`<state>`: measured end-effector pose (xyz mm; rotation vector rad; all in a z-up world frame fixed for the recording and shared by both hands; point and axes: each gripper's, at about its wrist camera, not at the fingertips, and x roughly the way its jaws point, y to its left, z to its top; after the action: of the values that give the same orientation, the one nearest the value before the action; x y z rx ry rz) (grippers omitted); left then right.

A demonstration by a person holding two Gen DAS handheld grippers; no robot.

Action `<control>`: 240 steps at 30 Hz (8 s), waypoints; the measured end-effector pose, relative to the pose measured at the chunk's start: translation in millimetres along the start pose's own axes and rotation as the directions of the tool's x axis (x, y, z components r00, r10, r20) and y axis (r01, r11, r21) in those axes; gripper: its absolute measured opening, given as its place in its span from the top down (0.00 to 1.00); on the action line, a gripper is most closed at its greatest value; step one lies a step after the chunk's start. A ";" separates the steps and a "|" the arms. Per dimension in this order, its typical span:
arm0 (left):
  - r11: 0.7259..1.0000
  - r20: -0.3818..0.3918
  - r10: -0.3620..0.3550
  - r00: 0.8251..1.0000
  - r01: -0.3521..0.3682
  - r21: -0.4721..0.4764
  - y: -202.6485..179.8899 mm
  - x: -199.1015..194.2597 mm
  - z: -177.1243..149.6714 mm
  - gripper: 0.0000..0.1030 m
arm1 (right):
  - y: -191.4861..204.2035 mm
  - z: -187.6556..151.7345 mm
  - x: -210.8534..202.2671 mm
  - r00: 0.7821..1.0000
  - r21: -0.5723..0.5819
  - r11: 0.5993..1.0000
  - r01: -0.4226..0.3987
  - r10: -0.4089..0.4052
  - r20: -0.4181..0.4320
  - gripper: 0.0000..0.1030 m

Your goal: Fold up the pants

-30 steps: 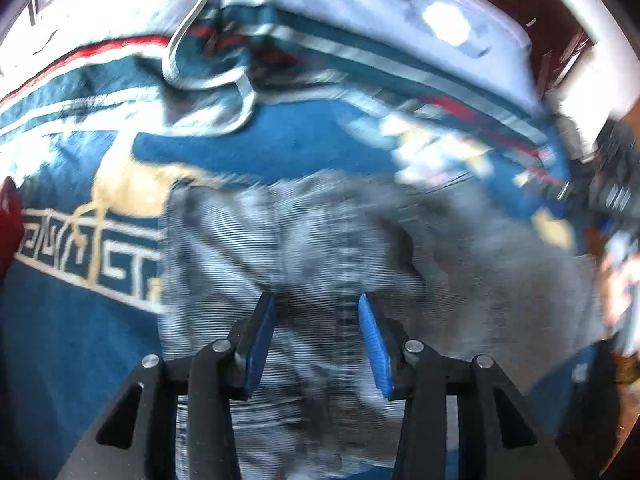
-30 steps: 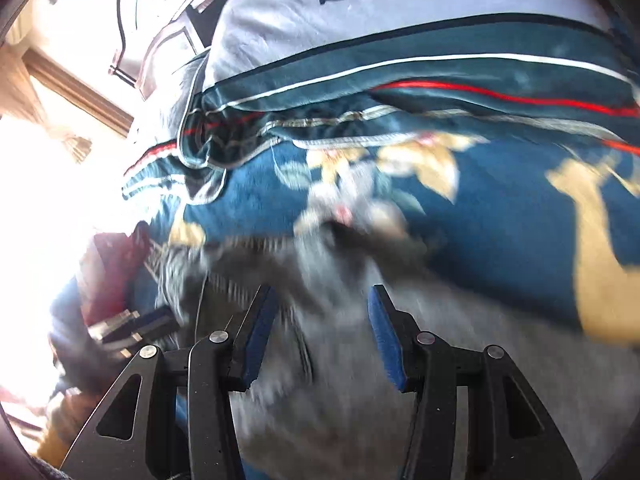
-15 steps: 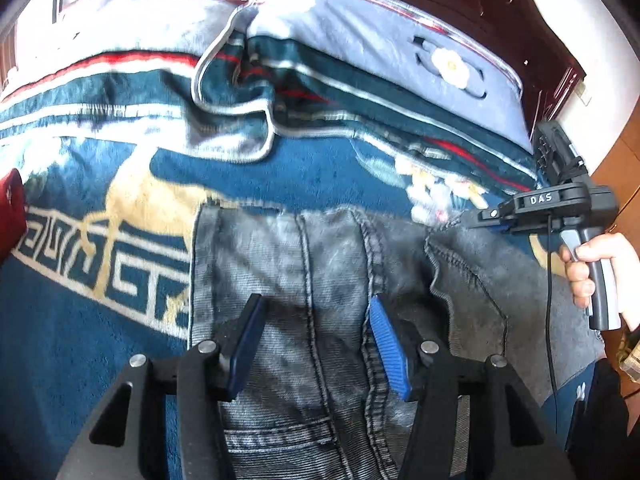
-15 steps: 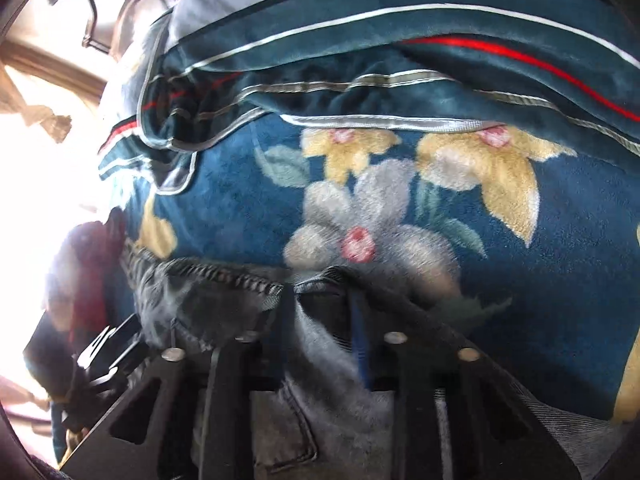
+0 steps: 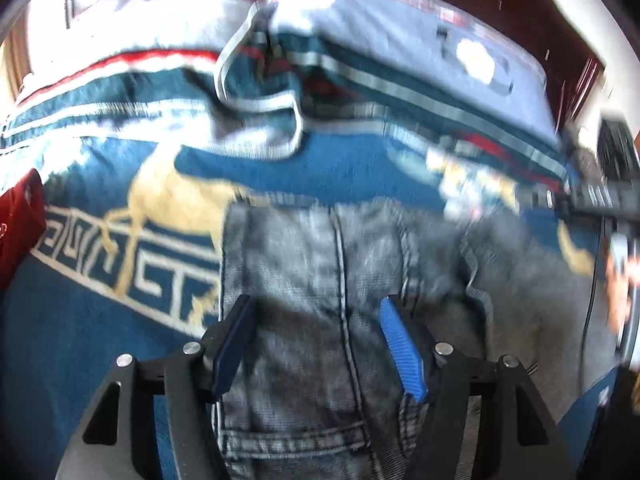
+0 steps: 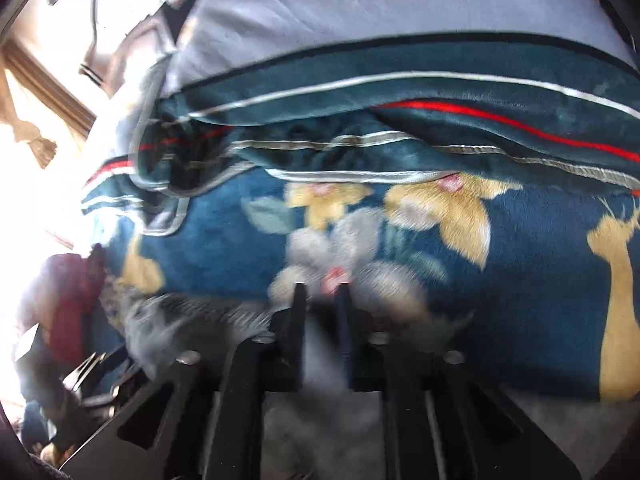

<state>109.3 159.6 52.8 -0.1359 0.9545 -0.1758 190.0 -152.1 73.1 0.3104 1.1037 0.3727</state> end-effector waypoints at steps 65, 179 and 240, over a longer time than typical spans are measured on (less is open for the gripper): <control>0.631 -0.358 -0.285 0.889 0.455 0.628 -445.7 -0.5 -112.7 0.38 | -280.0 -225.3 -259.6 0.953 0.539 0.841 -0.048 -0.124 0.277 0.39; 0.779 -0.221 -0.589 0.777 0.619 0.102 -294.8 -4.2 -80.3 0.86 | -110.2 -97.1 -133.4 0.978 0.287 0.937 -0.198 0.170 0.121 0.86; 0.921 -0.154 -0.389 0.908 0.385 -0.053 -191.8 20.6 -23.1 0.53 | -140.2 -155.1 -136.9 0.987 0.332 0.942 0.052 -0.098 0.126 0.38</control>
<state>84.9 -33.0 60.1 -0.3365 1.0846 -0.5513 14.0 -328.9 59.0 0.5789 1.0329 0.0942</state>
